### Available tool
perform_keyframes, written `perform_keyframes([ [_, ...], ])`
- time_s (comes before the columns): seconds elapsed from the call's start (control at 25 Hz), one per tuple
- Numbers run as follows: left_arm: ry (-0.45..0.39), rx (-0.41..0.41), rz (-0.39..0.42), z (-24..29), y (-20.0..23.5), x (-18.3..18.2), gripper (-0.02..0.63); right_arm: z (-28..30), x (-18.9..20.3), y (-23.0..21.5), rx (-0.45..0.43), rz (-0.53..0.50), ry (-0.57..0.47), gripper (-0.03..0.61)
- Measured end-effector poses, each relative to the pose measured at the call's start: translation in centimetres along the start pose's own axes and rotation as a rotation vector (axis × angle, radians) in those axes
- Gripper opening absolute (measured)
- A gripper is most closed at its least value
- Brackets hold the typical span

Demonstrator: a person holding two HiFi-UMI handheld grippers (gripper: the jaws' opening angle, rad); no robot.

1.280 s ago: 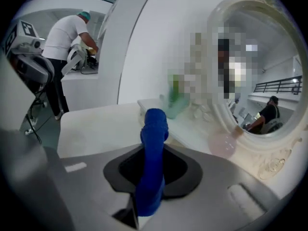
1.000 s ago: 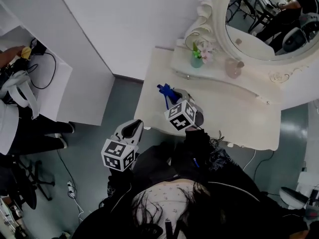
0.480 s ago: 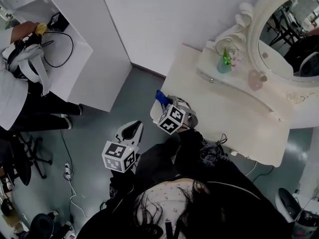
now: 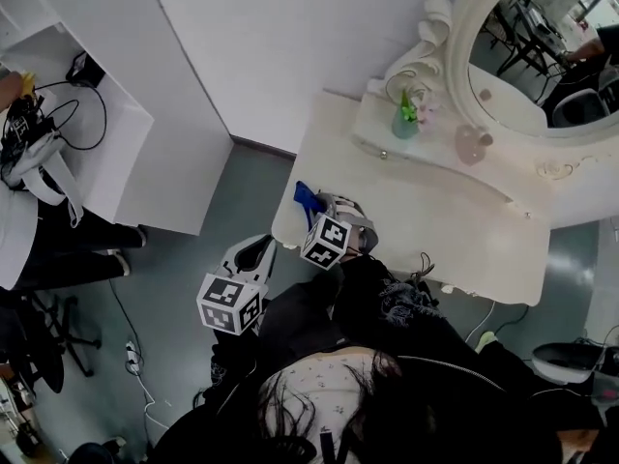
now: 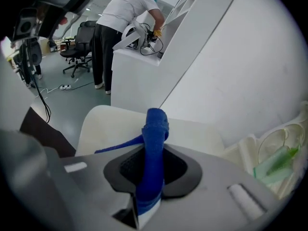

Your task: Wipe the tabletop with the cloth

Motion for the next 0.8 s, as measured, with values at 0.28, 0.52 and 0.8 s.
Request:
perform_keyframes([
  [0.28,0.028,0.121,0.073,4.0,-3.1,-1.2,0.002,-2.5,6.8,-3.8,0.097,0.121,0.082,0.074],
  [0.52,0.061,0.222,0.139,7.3,-7.2,-2.1,0.002,-5.7,14.2,-6.6,0.187,0.215,0.165,0.074],
  [0.8,0.092,0.299,0.199,11.4,-12.9,-2.7,0.002,-9.5,22.6,-9.0,0.242,0.310,0.226,0.074],
])
Point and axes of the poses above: the fingertips, and each gripper's own axes: z forward along the fingers, y to its left, x out of its underside, the point moved 1 cm from there along -z, backward along the fingers
